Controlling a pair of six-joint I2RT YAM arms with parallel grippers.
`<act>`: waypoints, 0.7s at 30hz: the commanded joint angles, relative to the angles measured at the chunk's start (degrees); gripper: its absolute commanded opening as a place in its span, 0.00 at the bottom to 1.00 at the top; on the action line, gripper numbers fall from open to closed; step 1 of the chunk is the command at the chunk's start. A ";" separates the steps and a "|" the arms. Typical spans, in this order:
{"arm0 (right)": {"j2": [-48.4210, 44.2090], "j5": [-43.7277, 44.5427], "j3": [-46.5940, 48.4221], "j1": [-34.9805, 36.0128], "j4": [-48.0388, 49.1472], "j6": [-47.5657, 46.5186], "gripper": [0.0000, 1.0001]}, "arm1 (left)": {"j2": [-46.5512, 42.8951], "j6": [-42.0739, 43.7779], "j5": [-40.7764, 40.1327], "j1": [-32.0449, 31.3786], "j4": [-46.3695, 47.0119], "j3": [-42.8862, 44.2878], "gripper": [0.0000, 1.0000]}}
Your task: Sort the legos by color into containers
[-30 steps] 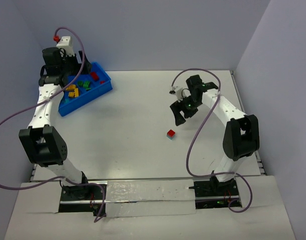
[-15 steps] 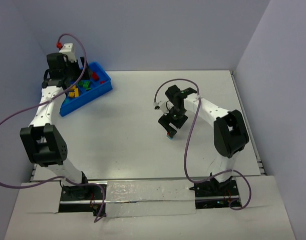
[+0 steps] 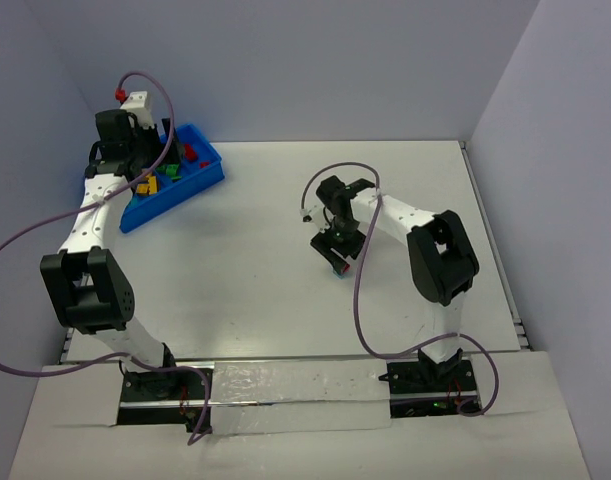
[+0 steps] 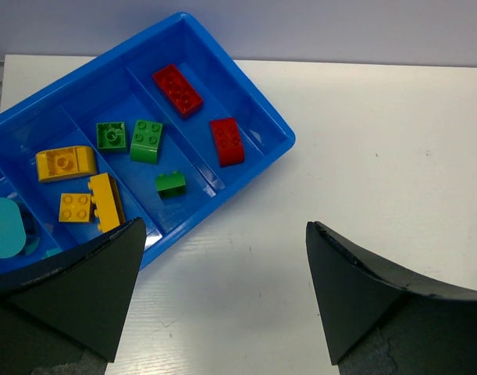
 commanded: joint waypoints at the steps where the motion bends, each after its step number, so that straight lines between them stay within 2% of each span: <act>1: 1.41 2.20 2.85 0.64 2.71 1.82 0.68 | -2.83 1.04 -0.26 -0.16 1.41 -0.21 0.93; 16: 2.96 1.92 3.20 1.45 3.04 1.84 0.62 | -1.70 -0.07 0.37 -0.20 1.32 0.42 0.93; 21: 3.51 1.57 3.43 1.45 3.22 1.75 0.57 | -1.51 -0.07 0.46 -0.23 1.24 0.69 0.93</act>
